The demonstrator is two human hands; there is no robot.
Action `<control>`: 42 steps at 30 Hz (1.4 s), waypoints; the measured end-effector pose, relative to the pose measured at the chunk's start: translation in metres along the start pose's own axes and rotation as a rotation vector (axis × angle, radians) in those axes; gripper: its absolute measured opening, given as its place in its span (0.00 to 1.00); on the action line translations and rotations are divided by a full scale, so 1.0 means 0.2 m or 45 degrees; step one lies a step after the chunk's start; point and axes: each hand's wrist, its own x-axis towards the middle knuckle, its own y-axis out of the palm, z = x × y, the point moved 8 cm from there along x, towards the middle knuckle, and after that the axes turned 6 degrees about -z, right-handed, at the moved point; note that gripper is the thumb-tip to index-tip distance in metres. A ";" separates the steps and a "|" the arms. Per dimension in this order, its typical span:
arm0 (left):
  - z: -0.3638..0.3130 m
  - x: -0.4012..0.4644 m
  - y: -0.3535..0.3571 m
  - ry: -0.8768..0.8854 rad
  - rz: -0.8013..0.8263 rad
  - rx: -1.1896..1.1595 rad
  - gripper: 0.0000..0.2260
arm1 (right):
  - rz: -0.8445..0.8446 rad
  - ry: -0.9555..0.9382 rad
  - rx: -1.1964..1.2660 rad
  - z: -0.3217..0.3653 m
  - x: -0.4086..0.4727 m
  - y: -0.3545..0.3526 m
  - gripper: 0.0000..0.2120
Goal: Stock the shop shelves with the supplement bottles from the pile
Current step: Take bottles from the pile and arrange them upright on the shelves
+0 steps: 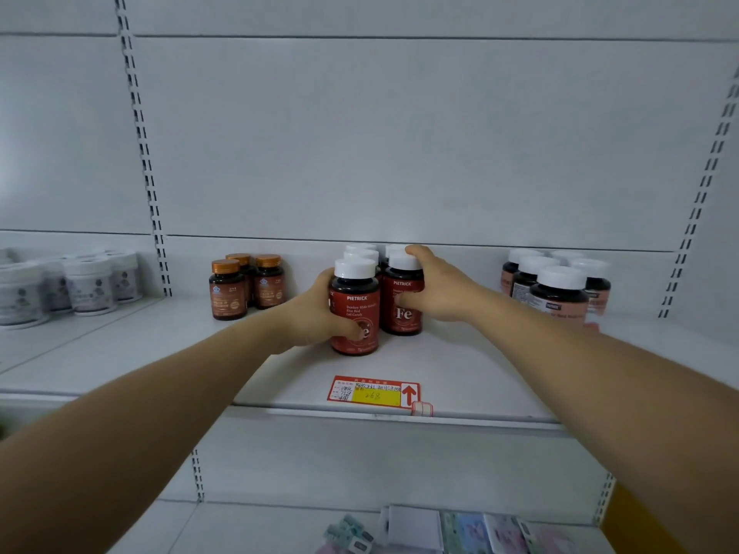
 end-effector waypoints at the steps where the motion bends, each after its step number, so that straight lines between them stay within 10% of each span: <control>1: 0.00 0.00 -0.01 0.002 0.006 0.022 0.43 | -0.002 0.008 -0.014 0.01 -0.01 -0.02 0.42; 8: -0.10 -0.01 -0.15 0.030 -0.002 0.265 0.43 | -0.091 0.022 -0.289 0.10 -0.08 -0.24 0.37; 15: -0.43 -0.11 -0.11 0.323 0.018 0.564 0.23 | -0.149 0.106 -0.467 0.11 -0.19 -0.48 0.34; 22: -0.62 -0.18 0.18 0.525 0.075 0.704 0.36 | -0.200 0.216 -0.496 -0.06 -0.35 -0.68 0.32; 42: -0.60 0.06 1.03 0.184 0.017 0.011 0.41 | -0.142 0.181 -0.149 -0.85 -0.43 -0.78 0.33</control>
